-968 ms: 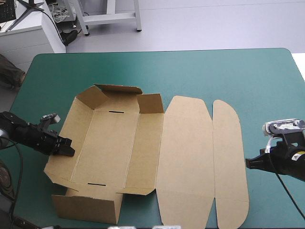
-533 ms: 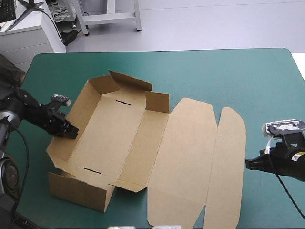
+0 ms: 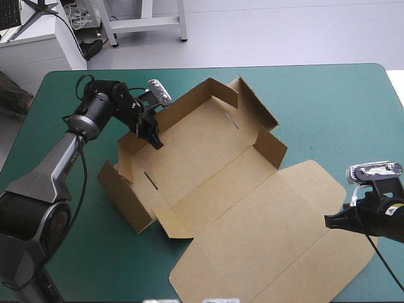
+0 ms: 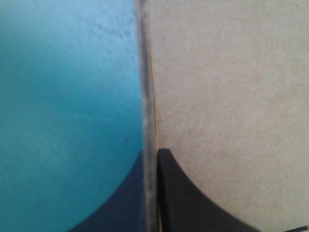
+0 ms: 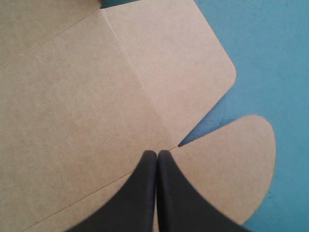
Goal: Fold the box
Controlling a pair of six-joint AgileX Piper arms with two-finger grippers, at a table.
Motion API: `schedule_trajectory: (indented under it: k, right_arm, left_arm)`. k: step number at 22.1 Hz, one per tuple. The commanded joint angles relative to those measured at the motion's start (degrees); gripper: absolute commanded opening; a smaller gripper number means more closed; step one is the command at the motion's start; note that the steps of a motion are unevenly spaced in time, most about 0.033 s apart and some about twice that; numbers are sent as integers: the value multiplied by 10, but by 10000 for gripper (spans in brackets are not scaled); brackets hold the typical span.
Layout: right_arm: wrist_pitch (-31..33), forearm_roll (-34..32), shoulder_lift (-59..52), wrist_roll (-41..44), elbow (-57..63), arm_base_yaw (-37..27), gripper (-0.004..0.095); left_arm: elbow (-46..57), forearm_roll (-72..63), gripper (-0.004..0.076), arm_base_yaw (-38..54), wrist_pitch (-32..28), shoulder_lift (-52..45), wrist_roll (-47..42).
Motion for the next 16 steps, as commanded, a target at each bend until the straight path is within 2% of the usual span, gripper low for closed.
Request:
schedule_trajectory:
  k: [1, 3, 6, 9, 13, 16]
  right_arm:
    - [-15, 12, 0, -2, -14, -1, -19]
    - [-5, 12, 0, -2, -14, -1, -19]
    - [-8, 18, 0, -2, -14, -1, -19]
    - [-9, 26, 0, -2, -14, -1, -19]
    - [-9, 26, 0, -2, -14, -1, -19]
    - [-7, 26, 0, -2, -14, -1, -19]
  left_arm:
    - [-58, 70, -10, -65, -80, -22, 1]
    - [-71, 125, -10, -113, -133, -22, 1]
    - [-79, 195, -10, -179, -181, -22, 0]
    - [-79, 294, -10, -238, -198, -22, -4]
    - [-79, 404, -10, -283, -222, -22, -103]
    - [-79, 467, -10, -304, -223, -22, -143]
